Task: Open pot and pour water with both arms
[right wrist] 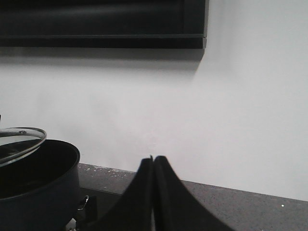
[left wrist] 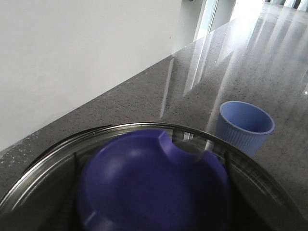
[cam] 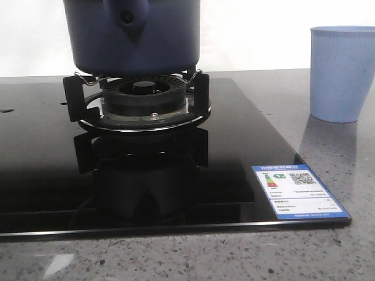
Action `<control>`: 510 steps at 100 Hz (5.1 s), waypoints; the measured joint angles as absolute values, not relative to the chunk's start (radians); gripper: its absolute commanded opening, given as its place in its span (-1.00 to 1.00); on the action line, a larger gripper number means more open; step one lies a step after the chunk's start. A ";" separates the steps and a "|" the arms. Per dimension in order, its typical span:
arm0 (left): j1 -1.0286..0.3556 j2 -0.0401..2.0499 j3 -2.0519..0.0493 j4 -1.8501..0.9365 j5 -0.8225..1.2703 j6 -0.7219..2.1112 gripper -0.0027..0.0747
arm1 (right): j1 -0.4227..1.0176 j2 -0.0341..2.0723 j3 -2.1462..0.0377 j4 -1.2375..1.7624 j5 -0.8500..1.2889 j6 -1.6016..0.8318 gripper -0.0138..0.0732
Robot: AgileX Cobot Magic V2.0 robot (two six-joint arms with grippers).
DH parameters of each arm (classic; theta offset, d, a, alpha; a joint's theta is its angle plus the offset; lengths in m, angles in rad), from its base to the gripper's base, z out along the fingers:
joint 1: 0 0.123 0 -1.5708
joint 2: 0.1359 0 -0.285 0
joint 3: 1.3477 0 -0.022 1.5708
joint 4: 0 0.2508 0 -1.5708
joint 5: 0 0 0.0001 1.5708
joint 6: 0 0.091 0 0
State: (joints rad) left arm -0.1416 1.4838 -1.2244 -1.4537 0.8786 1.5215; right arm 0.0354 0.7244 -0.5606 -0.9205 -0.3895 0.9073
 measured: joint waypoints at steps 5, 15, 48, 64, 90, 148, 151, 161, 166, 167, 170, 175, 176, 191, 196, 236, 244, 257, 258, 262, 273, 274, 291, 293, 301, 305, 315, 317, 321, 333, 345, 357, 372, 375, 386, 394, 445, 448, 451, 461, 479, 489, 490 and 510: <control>-0.149 1.491 -1.224 -1.458 0.872 1.554 -0.17 | 0.035 0.724 -0.559 -0.921 -0.386 0.911 -0.83; -0.179 1.501 -1.224 -1.462 0.848 1.601 -0.17 | 0.035 0.724 -0.552 -0.923 -0.375 0.913 -0.83; -0.202 1.567 -1.227 -1.565 0.796 1.644 -0.17 | 0.035 0.724 -0.552 -0.923 -0.367 0.913 -0.83; -0.204 1.586 -1.231 -1.590 0.800 1.654 -0.17 | 0.035 0.724 -0.552 -0.923 -0.367 0.915 -0.83; -0.206 1.592 -1.235 -1.596 0.810 1.680 -0.17 | 0.035 0.726 -0.552 -0.924 -0.367 0.915 -0.83; -0.220 1.600 -1.247 -1.586 0.816 1.708 -0.17 | 0.035 0.728 -0.492 -0.925 -0.376 0.915 -0.83; -0.222 1.600 -1.247 -1.584 0.816 1.718 -0.17 | 0.035 0.730 -0.490 -0.925 -0.380 0.915 -0.83; -0.230 1.600 -1.247 -1.584 0.814 1.738 -0.17 | 0.035 0.730 -0.483 -0.926 -0.395 0.915 -0.83; -0.232 1.600 -1.247 -1.584 0.811 1.742 -0.17 | 0.035 0.730 -0.483 -0.926 -0.402 0.915 -0.83; -0.234 1.600 -1.247 -1.584 0.809 1.742 -0.17 | 0.035 0.730 -0.483 -0.926 -0.402 0.915 -0.83; -0.234 1.600 -1.247 -1.584 0.807 1.742 -0.17 | 0.035 0.730 -0.483 -0.926 -0.403 0.915 -0.83; -0.236 1.600 -1.247 -1.584 0.804 1.742 -0.17 | 0.035 0.730 -0.483 -0.926 -0.406 0.915 -0.83; -0.236 1.600 -1.247 -1.584 0.804 1.742 -0.16 | 0.035 0.730 -0.483 -0.926 -0.406 0.915 -0.83; -0.236 1.600 -1.247 -1.584 0.791 1.744 0.13 | 0.035 0.730 -0.483 -0.926 -0.410 0.915 -0.83; -0.236 1.600 -1.247 -1.584 0.790 1.744 0.31 | 0.035 0.730 -0.483 -0.926 -0.412 0.915 -0.83; -0.236 1.528 -1.249 -1.725 0.786 1.746 -0.16 | 0.035 0.730 -0.483 -0.931 -0.435 0.916 -0.83; -0.236 1.468 -1.249 -1.696 0.766 1.746 -0.43 | 0.035 0.716 -0.483 -0.967 -0.466 0.916 -0.83; -0.236 1.313 -1.215 -1.649 0.699 1.740 -0.58 | 0.064 0.656 -0.483 -1.082 -0.498 0.970 -0.83; -0.236 1.304 -1.212 -1.646 0.695 1.738 -0.58 | 0.066 0.652 -0.483 -1.100 -0.500 0.983 -0.83; -0.236 1.245 -1.182 -1.642 0.668 1.729 -0.61 | 0.081 0.627 -0.483 -1.148 -0.508 1.023 -0.83; -0.236 1.078 -1.061 -1.639 0.591 1.710 -0.75 | 0.122 0.566 -0.483 -1.329 -0.532 1.177 -0.83; -0.236 1.067 -1.052 -1.639 0.585 1.710 -0.78 | 0.124 0.562 -0.483 -1.353 -0.533 1.197 -0.83; -0.236 0.787 -0.766 -1.639 0.444 1.701 -0.98 | 0.159 0.466 -0.483 -1.607 -0.579 1.407 -0.83; -0.236 0.764 -0.741 -1.639 0.424 1.702 -0.98 | 0.160 0.455 -0.483 -1.633 -0.581 1.431 -0.83; -0.236 0.630 -0.602 -1.639 0.351 1.700 -0.98 | 0.162 0.411 -0.483 -1.712 -0.589 1.507 -0.83; -0.236 0.567 -0.541 -1.639 0.327 1.699 -0.98 | 0.163 0.395 -0.483 -1.745 -0.593 1.540 -0.83; -0.236 0.446 -0.432 -1.651 0.286 1.698 -0.98 | 0.163 0.352 -0.478 -1.785 -0.593 1.597 -0.82; -0.236 0.426 -0.416 -1.655 0.285 1.698 -0.98 | 0.163 0.346 -0.472 -1.787 -0.588 1.609 -0.82; -0.236 0.396 -0.392 -1.667 0.280 1.698 -0.98 | 0.163 0.328 -0.460 -1.789 -0.579 1.632 -0.82; -0.236 0.322 -0.348 -1.686 0.268 1.696 -0.98 | 0.163 0.259 -0.393 -1.793 -0.533 1.672 -0.83; -0.236 0.285 -0.336 -1.690 0.268 1.696 -0.98 | 0.163 0.180 -0.326 -1.799 -0.520 1.685 -0.83; -0.236 0.276 -0.337 -1.692 0.268 1.696 -0.98 | 0.163 0.107 -0.313 -1.801 -0.529 1.689 -0.83; -0.236 0.276 -0.337 -1.692 0.268 1.696 -0.98 | 0.163 0.070 -0.313 -1.801 -0.570 1.691 -0.83; -0.236 0.276 -0.337 -1.692 0.268 1.696 -0.98 | 0.163 0.069 -0.313 -1.801 -0.575 1.691 -0.83; -0.236 0.276 -0.337 -1.692 0.268 1.696 -0.98 | 0.163 0.069 -0.309 -1.802 -0.588 1.693 -0.83; -0.236 0.276 -0.337 -1.694 0.268 1.696 -0.98 | 0.163 0.069 -0.309 -1.802 -0.588 1.693 -0.83; -0.236 0.276 -0.337 -1.692 0.266 1.696 -0.98 | 0.163 0.069 -0.309 -1.802 -0.588 1.693 -0.83; -0.236 0.276 -0.337 -1.692 0.266 1.696 -0.98 | 0.163 0.069 -0.309 -1.802 -0.588 1.693 -0.83; -0.236 0.276 -0.337 -1.690 0.266 1.696 -0.98 | 0.163 0.069 -0.309 -1.802 -0.588 1.693 -0.83; -0.236 0.276 -0.337 -1.643 0.264 1.696 -0.98 | 0.163 0.069 -0.309 -1.802 -0.588 1.693 -0.83; -0.236 0.276 -0.337 -1.210 0.280 1.339 -0.98 | 0.163 0.069 -0.309 -1.802 -0.589 1.695 -0.83; -0.236 0.273 -0.336 -0.785 0.328 0.928 -0.98 | 0.163 0.069 -0.309 -1.802 -0.589 1.695 -0.83; -0.236 0.273 -0.336 -0.758 0.335 0.870 -0.98 | 0.163 0.069 -0.309 -1.802 -0.589 1.695 -0.83; -0.236 0.212 -0.303 -0.301 0.321 0.453 -0.98 | 0.163 0.069 -0.309 -1.802 -0.589 1.695 -0.83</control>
State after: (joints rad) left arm -0.2365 0.2120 -0.3028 -0.3005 0.3215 0.4534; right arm 0.1634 0.0689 -0.3094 -1.8025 -0.5894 1.6946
